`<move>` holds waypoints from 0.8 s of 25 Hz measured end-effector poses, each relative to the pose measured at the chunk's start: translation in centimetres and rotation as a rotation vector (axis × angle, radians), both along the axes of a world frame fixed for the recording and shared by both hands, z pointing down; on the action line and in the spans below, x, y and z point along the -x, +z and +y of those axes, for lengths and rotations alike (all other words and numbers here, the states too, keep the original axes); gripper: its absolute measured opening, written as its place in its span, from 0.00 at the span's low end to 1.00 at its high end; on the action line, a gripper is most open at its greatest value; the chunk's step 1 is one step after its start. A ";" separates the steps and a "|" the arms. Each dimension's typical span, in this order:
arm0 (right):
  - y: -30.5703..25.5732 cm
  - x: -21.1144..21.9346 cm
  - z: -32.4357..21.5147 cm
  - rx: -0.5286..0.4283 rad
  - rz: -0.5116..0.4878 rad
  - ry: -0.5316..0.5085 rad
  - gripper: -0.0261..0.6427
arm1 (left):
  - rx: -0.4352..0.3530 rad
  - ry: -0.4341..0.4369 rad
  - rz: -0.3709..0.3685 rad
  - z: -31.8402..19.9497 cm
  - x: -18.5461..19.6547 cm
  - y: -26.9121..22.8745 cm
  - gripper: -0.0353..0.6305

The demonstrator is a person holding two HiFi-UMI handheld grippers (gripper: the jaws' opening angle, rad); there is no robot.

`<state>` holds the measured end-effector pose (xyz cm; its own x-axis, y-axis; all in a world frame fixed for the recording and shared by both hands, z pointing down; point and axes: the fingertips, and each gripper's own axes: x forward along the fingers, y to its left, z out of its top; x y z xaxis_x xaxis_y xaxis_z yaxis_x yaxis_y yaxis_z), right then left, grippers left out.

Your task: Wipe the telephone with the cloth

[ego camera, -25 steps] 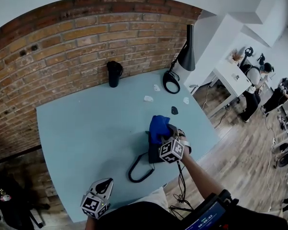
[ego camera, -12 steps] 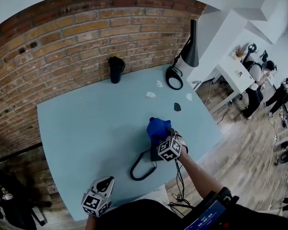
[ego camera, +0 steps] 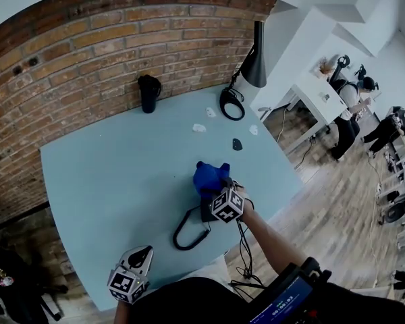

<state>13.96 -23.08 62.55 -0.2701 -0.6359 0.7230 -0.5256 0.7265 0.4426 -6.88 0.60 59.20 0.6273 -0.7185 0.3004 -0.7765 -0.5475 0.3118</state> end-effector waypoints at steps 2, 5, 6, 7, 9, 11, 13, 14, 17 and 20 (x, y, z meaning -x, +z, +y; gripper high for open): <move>0.2 0.1 0.3 0.010 -0.005 0.004 0.23 | -0.001 0.000 0.001 0.1 0.1 0.1 0.08; 0.5 0.1 0.9 0.023 -0.007 0.002 0.23 | -0.004 0.003 0.003 0.2 -0.1 0.0 0.08; 0.5 0.1 1.1 0.026 -0.007 0.001 0.23 | -0.005 0.006 0.003 0.3 -0.2 -0.1 0.08; 0.6 0.1 1.3 0.028 -0.008 0.001 0.23 | -0.005 0.009 0.004 0.3 -0.3 -0.1 0.08; 0.8 0.1 1.6 0.034 -0.015 0.004 0.23 | -0.005 0.013 0.005 0.3 -0.4 -0.1 0.08; 1.0 0.0 2.0 0.038 -0.023 0.007 0.23 | -0.003 0.018 0.004 0.4 -0.6 0.0 0.08; 1.2 0.0 2.3 0.041 -0.026 0.005 0.23 | -0.001 0.021 0.000 0.6 -0.8 0.2 0.08; 1.3 0.0 2.5 0.043 -0.027 0.003 0.23 | 0.000 0.022 -0.001 0.6 -0.8 0.2 0.08; 1.5 -0.1 2.9 0.053 -0.032 0.000 0.23 | 0.004 0.025 -0.003 0.7 -0.9 0.2 0.08; 1.8 0.0 3.5 0.063 -0.033 -0.001 0.23 | 0.004 0.030 -0.003 0.8 -1.0 0.2 0.08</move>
<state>13.97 -19.63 64.37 -0.2948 -0.5894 0.7521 -0.5388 0.7526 0.3785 -5.90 1.41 59.36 0.6477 -0.6980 0.3054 -0.7606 -0.5694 0.3119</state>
